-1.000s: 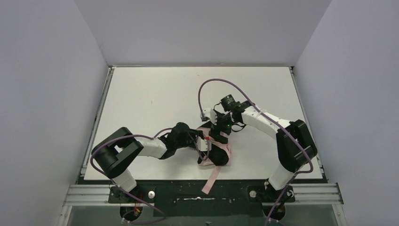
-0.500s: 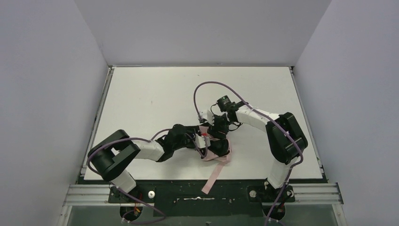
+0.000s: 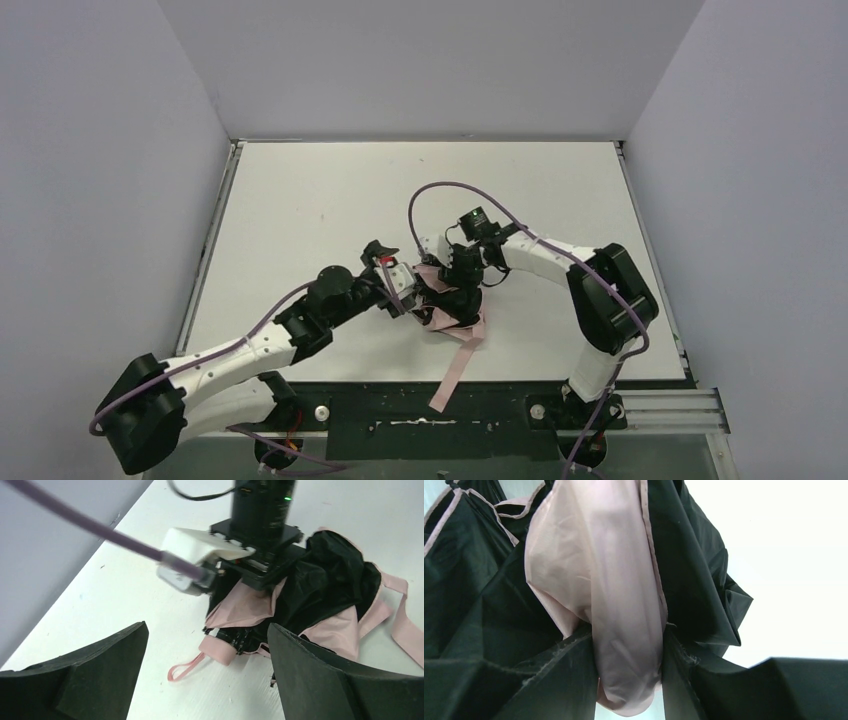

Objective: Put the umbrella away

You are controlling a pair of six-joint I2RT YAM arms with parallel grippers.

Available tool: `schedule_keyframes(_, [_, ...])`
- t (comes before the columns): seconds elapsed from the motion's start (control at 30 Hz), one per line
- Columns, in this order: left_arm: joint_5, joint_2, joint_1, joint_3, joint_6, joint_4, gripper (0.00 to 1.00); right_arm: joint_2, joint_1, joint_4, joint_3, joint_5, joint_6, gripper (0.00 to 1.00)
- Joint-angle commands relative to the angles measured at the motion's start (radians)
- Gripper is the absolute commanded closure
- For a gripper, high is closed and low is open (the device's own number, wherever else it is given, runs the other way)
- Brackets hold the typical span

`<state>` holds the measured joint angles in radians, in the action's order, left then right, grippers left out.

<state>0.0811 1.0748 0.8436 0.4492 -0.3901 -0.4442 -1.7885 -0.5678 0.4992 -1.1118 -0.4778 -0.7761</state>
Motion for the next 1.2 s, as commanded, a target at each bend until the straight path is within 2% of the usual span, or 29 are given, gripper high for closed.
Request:
schedule_keyframes(0.0, [-0.119,-0.106,-0.031,-0.002,0.146,0.138,0.09,0.017,-0.031,-0.201,0.159,0.211,-0.092,0.82])
schedule_keyframes(0.13, [-0.156,-0.107,-0.098,0.021,0.24,0.153,0.06,0.1,-0.07,-0.414,0.295,0.265,-0.119,0.83])
schedule_keyframes(0.2, [-0.093,-0.082,-0.158,0.056,0.298,0.18,0.06,0.131,-0.096,-0.515,0.36,0.313,-0.126,0.83])
schedule_keyframes(0.3, [0.08,-0.021,-0.232,0.1,0.333,0.178,0.06,0.147,-0.158,-0.636,0.444,0.422,-0.17,0.84])
schedule_keyframes(0.57, [0.308,0.174,-0.286,0.2,0.2,0.192,0.05,0.159,-0.254,-0.857,0.594,0.621,-0.242,0.86])
schedule_keyframes(0.73, [0.506,0.313,-0.35,0.286,0.191,0.21,0.05,0.167,-0.279,-0.858,0.611,0.649,-0.251,0.86])
schedule_keyframes(0.9, [0.666,0.411,-0.368,0.354,0.184,0.206,0.05,0.177,-0.29,-0.847,0.616,0.653,-0.244,0.86])
schedule_keyframes(1.03, [0.741,0.501,-0.365,0.418,0.162,0.273,0.05,0.187,-0.293,-0.837,0.617,0.651,-0.236,0.86])
schedule_keyframes(1.17, [0.752,0.558,-0.362,0.435,0.144,0.286,0.04,0.201,-0.294,-0.828,0.616,0.642,-0.227,0.86])
